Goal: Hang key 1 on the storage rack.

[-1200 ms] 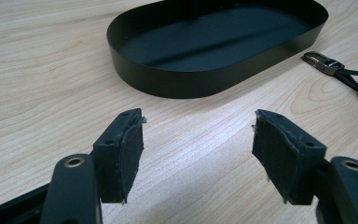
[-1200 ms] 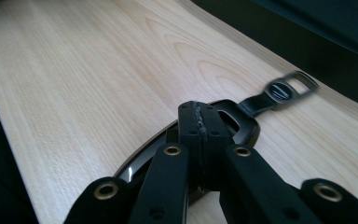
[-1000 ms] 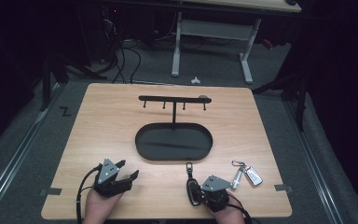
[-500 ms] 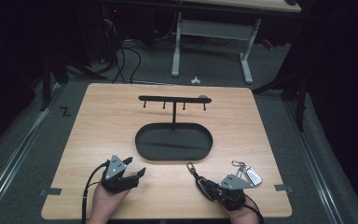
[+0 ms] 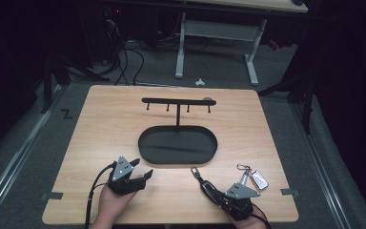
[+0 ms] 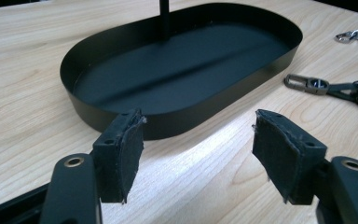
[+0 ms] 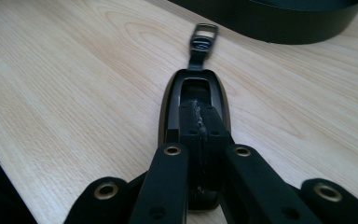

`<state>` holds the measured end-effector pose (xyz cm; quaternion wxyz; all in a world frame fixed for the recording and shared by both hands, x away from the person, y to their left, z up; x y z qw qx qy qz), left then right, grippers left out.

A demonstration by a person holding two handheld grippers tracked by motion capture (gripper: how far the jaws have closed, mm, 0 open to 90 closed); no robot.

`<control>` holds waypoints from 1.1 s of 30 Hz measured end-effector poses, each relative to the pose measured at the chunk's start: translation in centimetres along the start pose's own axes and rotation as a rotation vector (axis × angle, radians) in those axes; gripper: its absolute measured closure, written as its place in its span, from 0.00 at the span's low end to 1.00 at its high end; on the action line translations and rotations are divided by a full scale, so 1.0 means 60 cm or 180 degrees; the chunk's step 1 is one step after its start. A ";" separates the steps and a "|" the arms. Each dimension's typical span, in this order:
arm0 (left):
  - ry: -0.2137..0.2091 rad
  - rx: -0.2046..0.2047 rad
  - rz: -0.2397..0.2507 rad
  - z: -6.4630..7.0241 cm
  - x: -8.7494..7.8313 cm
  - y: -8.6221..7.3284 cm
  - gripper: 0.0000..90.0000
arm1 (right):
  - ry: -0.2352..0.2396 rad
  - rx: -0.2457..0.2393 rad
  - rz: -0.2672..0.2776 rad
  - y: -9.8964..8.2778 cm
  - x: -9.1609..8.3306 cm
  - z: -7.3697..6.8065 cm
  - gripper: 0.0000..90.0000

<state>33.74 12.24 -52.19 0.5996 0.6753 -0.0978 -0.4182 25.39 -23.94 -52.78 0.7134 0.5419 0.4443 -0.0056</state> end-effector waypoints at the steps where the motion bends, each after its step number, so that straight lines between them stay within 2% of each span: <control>1: -0.0004 -0.0001 0.0001 0.000 0.001 0.001 0.38 | -0.0028 0.0009 -0.0001 -0.002 -0.002 0.002 1.00; 9: -0.0051 0.0015 0.0010 0.004 0.012 0.006 0.38 | -0.0216 0.0096 -0.0007 -0.016 -0.019 0.028 1.00; 15: -0.0069 0.0028 0.0000 0.006 0.017 0.008 0.38 | -0.0300 0.0181 -0.0001 -0.024 -0.027 0.044 1.00; 21: -0.0071 0.0043 -0.0014 0.006 0.016 0.007 0.38 | -0.0264 0.0214 -0.0021 -0.026 -0.030 0.045 1.00; 33: -0.0069 0.0009 0.0009 0.004 0.014 0.009 0.38 | -0.0212 0.0176 -0.0031 -0.027 -0.033 0.034 1.00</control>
Point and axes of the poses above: each handheld gripper's, and its own axes: x roughly forward along the jaws, y roughly out of its top, z roughly to its right, the point moved 1 cm from there along x, roughly forward along the jaws, and after that the axes turned 1 degree about -x, right-handed, at the moved point
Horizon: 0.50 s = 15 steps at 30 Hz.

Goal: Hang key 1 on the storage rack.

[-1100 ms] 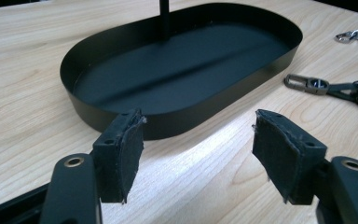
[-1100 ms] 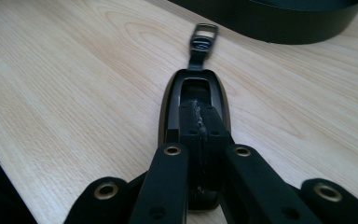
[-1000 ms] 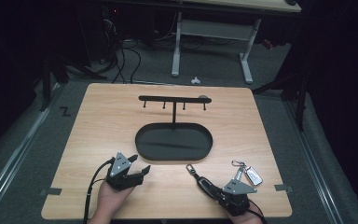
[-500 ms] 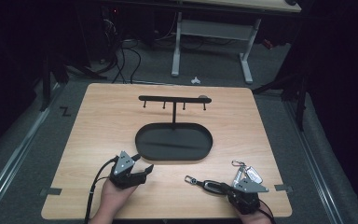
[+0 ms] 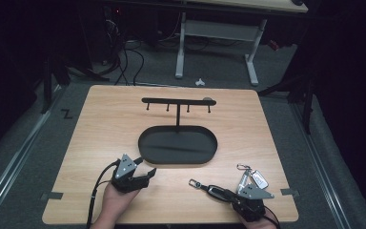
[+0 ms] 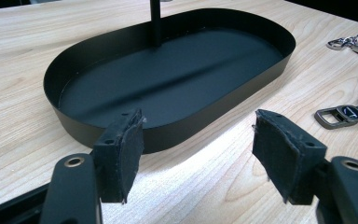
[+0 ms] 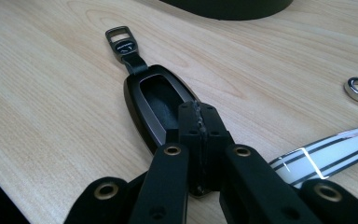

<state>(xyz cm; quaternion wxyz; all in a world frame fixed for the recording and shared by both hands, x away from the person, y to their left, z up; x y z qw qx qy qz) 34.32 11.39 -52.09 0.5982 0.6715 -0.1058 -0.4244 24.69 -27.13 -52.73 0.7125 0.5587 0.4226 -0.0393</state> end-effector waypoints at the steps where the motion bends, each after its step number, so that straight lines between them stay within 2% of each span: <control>1: -0.0003 -0.0001 0.0001 0.000 0.001 0.001 0.38 | -0.0005 -0.0012 -0.0005 0.000 -0.001 -0.001 1.00; 5: -0.0011 0.0001 -0.0008 0.001 0.003 0.001 0.38 | -0.0015 -0.0041 -0.0003 -0.002 -0.004 -0.005 1.00; 7: -0.0006 0.0015 -0.0010 0.001 0.002 0.001 0.38 | -0.0049 -0.0040 0.0058 0.000 -0.007 -0.003 1.00; 15: 0.0059 0.0026 -0.0057 -0.003 -0.013 -0.009 0.38 | -0.0149 0.0081 0.0220 0.014 -0.008 0.014 0.88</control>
Point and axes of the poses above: each handheld gripper's, and its own axes: x roughly forward along the jaws, y roughly out of its top, z roughly to its right, the point moved 1 cm from there along x, roughly forward along the jaws, and after that the axes turned 1 degree about -x, right-handed, at the moved point
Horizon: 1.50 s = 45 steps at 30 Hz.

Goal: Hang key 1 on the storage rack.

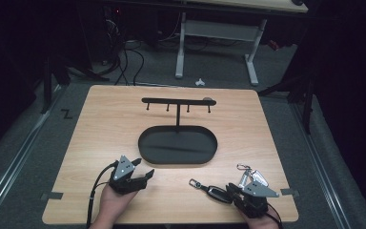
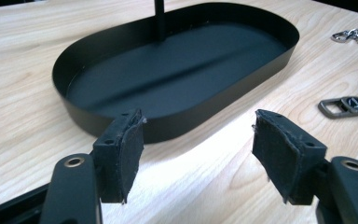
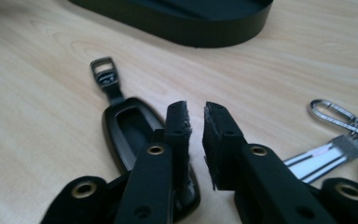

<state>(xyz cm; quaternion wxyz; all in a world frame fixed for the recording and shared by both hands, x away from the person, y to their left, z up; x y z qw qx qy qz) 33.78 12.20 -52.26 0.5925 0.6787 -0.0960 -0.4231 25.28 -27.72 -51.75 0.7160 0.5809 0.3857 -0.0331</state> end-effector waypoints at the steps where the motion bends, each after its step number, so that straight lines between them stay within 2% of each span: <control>1: 0.0016 0.0001 -0.0014 0.000 -0.003 -0.002 0.38 | -0.0016 0.0000 0.0013 0.003 0.002 0.002 0.87; 4: 0.0050 -0.0005 -0.0047 -0.001 -0.009 -0.009 0.38 | -0.0070 -0.0026 0.0034 0.013 0.010 0.003 0.85; 6: 0.0081 0.0036 -0.0070 0.001 -0.012 -0.012 0.37 | -0.0092 -0.0046 0.0021 0.018 0.017 0.003 0.84; 8: 0.0153 0.0085 -0.0083 0.000 -0.020 -0.014 0.37 | -0.0111 -0.0064 -0.0029 0.023 0.024 0.004 0.84; 11: 0.0166 -0.0015 -0.0064 -0.006 -0.026 -0.017 0.37 | -0.0209 -0.0041 -0.0098 0.032 0.032 0.007 0.84; 13: 0.0177 -0.0006 -0.0083 -0.007 -0.029 -0.019 0.37 | -0.0281 0.0012 -0.0156 0.040 0.039 0.012 0.86; 15: 0.0193 0.0016 -0.0097 -0.008 -0.031 -0.018 0.37 | -0.0284 0.0057 -0.0197 0.043 0.041 0.014 0.87; 16: 0.0212 0.0014 -0.0081 -0.009 -0.033 -0.017 0.36 | -0.0303 0.0046 -0.0316 0.050 0.047 0.019 0.87; 19: 0.0192 -0.0027 -0.0063 -0.015 -0.038 -0.014 0.37 | -0.0272 0.0032 -0.0460 0.057 0.052 0.022 0.85; 22: 0.0217 0.0031 -0.0103 -0.015 -0.037 -0.014 0.40 | -0.0220 0.0005 -0.0667 0.061 0.060 0.026 0.80; 25: 0.0214 0.0044 -0.0138 -0.015 -0.036 -0.014 0.40 | -0.0209 0.0004 -0.0793 0.060 0.063 0.027 0.77; 26: 0.0122 0.0038 -0.0114 -0.013 -0.038 -0.012 0.40 | -0.0209 0.0019 -0.0824 0.060 0.063 0.027 0.76; 29: -0.0036 0.0018 -0.0110 -0.007 -0.037 -0.007 0.37 | -0.0181 0.0011 -0.0912 0.064 0.061 0.027 0.75; 34: -0.0066 0.0116 -0.0092 0.004 -0.035 -0.004 0.34 | -0.0161 -0.0027 -0.1084 0.077 0.061 0.031 0.72; 36: -0.0115 0.0069 -0.0030 0.002 -0.039 -0.002 0.32 | -0.0136 -0.0029 -0.1148 0.081 0.062 0.032 0.69; 40: -0.0132 0.0015 0.0037 -0.002 -0.042 -0.001 0.31 | -0.0093 -0.0005 -0.1239 0.087 0.063 0.033 0.63; 45: -0.0020 0.0077 0.0002 -0.003 -0.038 -0.006 0.26 | 0.0017 -0.0134 -0.1463 0.097 0.068 0.027 0.57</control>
Point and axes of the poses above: each handheld gripper's, and its own axes: x roughly forward along the jaws, y roughly out of its top, z roughly to its right, the point moved 1 cm from there along x, roughly forward along the jaws, and after that the axes turned 1 degree about -x, right-handed, at the moved point
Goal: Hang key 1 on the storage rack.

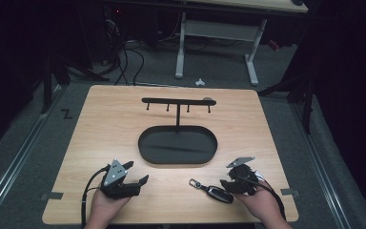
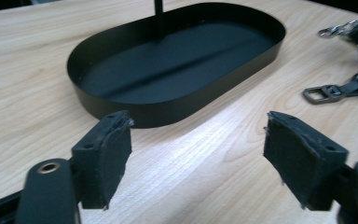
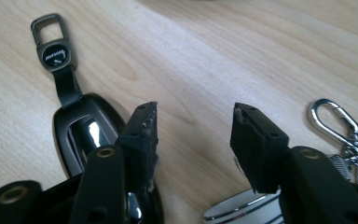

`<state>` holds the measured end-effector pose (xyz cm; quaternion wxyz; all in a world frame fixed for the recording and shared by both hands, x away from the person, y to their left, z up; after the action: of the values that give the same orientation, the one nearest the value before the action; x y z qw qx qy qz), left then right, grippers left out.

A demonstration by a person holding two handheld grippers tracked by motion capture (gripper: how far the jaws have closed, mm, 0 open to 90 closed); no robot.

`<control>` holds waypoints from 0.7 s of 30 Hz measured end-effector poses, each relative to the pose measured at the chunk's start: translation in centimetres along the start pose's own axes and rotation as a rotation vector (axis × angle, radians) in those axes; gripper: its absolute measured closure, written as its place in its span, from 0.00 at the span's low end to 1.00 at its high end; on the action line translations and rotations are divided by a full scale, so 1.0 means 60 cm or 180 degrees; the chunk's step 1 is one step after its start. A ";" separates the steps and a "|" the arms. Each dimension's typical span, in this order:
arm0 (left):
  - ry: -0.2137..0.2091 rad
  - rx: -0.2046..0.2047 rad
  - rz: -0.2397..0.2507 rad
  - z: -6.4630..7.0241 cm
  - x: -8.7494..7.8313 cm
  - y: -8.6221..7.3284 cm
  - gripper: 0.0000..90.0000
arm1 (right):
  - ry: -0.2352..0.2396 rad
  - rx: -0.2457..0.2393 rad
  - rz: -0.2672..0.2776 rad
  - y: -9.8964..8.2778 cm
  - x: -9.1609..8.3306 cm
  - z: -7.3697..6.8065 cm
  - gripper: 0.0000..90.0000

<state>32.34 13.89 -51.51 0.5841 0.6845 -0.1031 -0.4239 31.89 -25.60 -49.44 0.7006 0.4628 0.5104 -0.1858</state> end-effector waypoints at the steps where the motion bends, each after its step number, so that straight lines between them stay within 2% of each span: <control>1: 0.0023 0.0018 -0.0011 0.000 0.001 -0.001 0.26 | -0.0001 -0.0027 -0.0025 0.002 0.001 -0.001 0.56; 9: 0.0082 0.0038 -0.0024 -0.003 0.003 -0.003 0.27 | -0.0034 -0.0107 -0.0278 0.019 0.000 -0.005 0.49; 15: 0.0115 0.0107 -0.0031 -0.002 0.007 -0.003 0.26 | -0.0076 -0.0187 -0.0587 0.032 -0.005 0.007 0.46; 16: 0.0115 0.0107 -0.0031 -0.002 0.007 -0.003 0.26 | -0.0076 -0.0187 -0.0587 0.032 -0.005 0.007 0.46; 17: 0.0114 0.0106 -0.0039 -0.002 0.007 -0.003 0.26 | -0.0094 -0.0231 -0.0685 0.036 -0.004 0.010 0.46; 21: 0.0110 0.0104 -0.0060 -0.003 0.008 -0.004 0.26 | -0.0089 -0.0269 -0.0853 0.045 -0.003 0.012 0.46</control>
<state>32.71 13.80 -51.94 0.5705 0.7020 -0.0935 -0.4158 34.21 -24.87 -48.02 0.6954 0.3579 0.5652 -0.2624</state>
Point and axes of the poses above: each handheld gripper's, and its own axes: x roughly forward along the jaws, y roughly out of its top, z roughly to its right, the point moved 1 cm from there along x, roughly forward along the jaws, and after that the axes turned 1 degree about -x, right-handed, at the moved point
